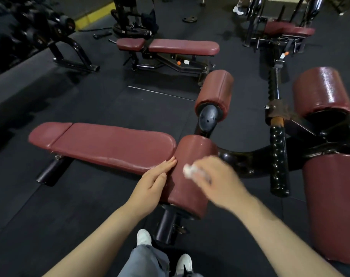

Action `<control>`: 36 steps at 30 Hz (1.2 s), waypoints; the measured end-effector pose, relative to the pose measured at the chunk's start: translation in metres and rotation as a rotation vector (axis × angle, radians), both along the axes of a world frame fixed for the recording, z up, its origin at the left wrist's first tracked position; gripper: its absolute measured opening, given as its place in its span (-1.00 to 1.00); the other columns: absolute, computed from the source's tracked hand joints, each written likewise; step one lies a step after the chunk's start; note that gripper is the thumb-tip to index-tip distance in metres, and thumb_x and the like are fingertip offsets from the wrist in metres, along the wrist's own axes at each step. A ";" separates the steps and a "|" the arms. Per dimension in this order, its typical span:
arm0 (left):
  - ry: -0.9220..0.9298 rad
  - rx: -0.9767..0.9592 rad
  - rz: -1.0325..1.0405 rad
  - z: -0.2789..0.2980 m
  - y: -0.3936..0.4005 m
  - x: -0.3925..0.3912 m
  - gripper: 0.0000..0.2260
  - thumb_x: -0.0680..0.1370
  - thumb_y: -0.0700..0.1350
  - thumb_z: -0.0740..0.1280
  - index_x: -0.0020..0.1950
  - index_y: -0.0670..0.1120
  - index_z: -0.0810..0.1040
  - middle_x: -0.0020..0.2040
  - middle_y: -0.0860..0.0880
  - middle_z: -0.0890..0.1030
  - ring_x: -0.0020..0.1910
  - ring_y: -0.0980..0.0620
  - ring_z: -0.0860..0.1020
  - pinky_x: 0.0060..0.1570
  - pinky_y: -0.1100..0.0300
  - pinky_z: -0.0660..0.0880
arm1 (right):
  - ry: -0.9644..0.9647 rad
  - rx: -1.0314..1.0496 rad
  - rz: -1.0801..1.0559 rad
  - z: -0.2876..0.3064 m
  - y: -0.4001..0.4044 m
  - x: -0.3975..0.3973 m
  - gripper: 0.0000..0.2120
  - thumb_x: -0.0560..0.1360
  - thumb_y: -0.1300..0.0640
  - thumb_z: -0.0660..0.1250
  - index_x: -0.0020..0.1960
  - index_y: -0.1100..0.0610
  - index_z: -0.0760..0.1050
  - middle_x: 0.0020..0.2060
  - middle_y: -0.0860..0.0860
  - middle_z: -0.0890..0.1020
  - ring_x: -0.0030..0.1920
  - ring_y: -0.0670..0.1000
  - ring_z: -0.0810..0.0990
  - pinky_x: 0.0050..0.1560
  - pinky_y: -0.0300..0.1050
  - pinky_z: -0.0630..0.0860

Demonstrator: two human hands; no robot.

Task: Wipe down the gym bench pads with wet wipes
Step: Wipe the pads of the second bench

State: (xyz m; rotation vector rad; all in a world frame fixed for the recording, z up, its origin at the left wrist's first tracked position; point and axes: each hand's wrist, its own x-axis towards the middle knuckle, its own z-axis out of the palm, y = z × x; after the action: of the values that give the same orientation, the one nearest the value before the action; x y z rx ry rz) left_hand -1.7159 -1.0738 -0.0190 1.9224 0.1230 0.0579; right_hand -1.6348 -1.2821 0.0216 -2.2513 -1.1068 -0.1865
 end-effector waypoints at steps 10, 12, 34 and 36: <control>0.241 -0.216 0.041 0.014 0.009 0.007 -0.62 0.67 -0.14 0.02 0.29 0.10 0.56 0.20 0.21 0.64 0.25 0.27 0.53 0.28 0.37 0.40 | 0.134 0.006 0.113 -0.003 0.002 -0.041 -0.97 0.56 0.07 0.30 -0.03 -0.05 0.50 -0.22 -0.22 0.39 -0.17 -0.21 0.34 -0.12 -0.37 0.25; 0.213 -0.214 0.028 0.021 0.012 0.010 -0.61 0.60 -0.03 0.05 0.33 0.06 0.55 0.25 0.17 0.62 0.28 0.25 0.52 0.33 0.27 0.37 | 0.033 -0.010 0.193 -0.001 -0.004 -0.033 -0.89 0.52 0.12 0.33 -0.02 -0.07 0.45 -0.20 -0.17 0.41 -0.19 -0.11 0.37 -0.16 -0.30 0.23; 0.202 0.037 0.066 0.021 0.006 0.012 -0.57 0.53 0.16 0.04 0.32 0.29 0.51 0.16 0.54 0.48 0.31 0.53 0.31 0.26 0.55 0.18 | 0.101 0.147 -0.425 0.003 0.008 0.054 -0.86 0.56 0.22 0.32 -0.18 0.12 0.48 -0.26 -0.13 0.45 -0.17 0.10 0.47 -0.13 -0.10 0.35; 0.179 0.043 0.029 0.018 0.003 0.006 -0.60 0.51 0.19 0.06 0.32 0.37 0.45 0.22 0.59 0.41 0.35 0.55 0.22 0.30 0.57 0.10 | 0.097 0.124 -0.208 -0.001 0.003 0.011 -0.89 0.55 0.18 0.36 -0.11 0.00 0.51 -0.26 -0.26 0.33 -0.21 -0.07 0.37 -0.14 -0.22 0.31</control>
State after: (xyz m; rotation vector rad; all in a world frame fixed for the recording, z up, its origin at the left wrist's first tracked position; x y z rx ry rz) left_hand -1.7104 -1.0705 -0.0011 1.9673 0.2712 -0.0930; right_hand -1.6241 -1.2791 0.0206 -2.2359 -0.7890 -0.2224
